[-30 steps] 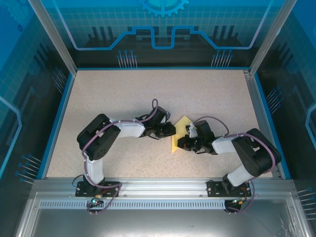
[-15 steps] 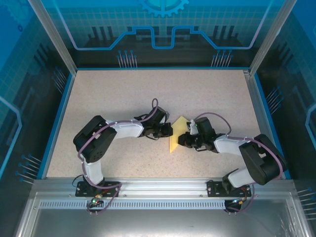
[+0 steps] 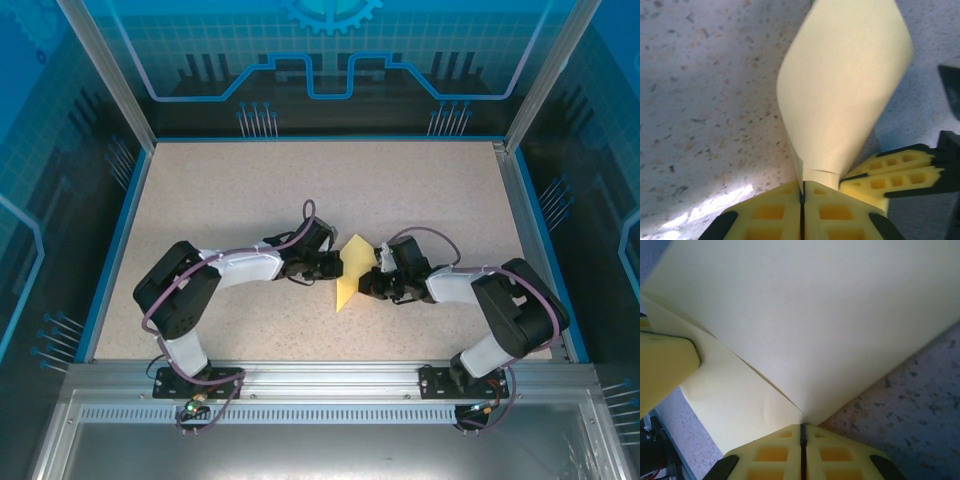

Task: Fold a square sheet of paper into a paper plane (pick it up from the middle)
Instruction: Fold the wing for the fifth time at the center of the table.

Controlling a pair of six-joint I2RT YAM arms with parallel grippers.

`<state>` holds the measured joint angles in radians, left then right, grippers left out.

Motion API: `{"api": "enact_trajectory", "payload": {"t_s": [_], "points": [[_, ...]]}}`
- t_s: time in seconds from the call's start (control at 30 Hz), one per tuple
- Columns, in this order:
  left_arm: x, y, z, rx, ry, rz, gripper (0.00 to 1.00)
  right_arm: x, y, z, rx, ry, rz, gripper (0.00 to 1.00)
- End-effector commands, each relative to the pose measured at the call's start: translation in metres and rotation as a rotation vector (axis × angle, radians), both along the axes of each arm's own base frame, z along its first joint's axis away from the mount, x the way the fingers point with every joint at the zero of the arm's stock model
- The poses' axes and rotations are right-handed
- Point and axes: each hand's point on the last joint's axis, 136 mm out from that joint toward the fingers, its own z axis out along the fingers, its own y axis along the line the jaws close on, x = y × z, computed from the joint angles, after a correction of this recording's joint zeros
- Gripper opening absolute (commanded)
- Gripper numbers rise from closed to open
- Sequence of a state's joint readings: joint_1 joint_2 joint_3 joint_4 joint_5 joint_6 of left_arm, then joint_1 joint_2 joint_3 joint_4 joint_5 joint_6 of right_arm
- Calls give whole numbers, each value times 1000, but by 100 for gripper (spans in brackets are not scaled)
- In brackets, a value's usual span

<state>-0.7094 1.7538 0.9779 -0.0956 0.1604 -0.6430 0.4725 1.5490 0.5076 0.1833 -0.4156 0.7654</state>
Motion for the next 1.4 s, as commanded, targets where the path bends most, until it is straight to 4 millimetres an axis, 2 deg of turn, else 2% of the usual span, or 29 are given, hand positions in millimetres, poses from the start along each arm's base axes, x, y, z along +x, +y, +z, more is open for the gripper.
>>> {"api": "enact_trajectory", "payload": {"t_s": [0.0,0.27,0.6,0.83,1.0,1.17,1.37], "points": [[-7,4,1,38,-13,-35,9,6,4,3,-12,-21,14,9],[-6,-3,-4,101,-25,-72,9,13,6,16,-12,-56,16,8],[-4,-4,-7,152,-36,-89,10,8,3,-3,-59,-19,32,7],[-3,-10,-6,151,-40,-98,15,3,1,-13,-98,1,47,6],[-5,-11,0,128,-38,-96,22,-2,-4,-19,-159,2,58,5],[-12,-15,11,61,-35,-92,33,-6,-7,-24,-211,3,75,5],[-27,-18,18,-39,-6,-92,37,-8,-8,-27,-222,8,76,4]]}}
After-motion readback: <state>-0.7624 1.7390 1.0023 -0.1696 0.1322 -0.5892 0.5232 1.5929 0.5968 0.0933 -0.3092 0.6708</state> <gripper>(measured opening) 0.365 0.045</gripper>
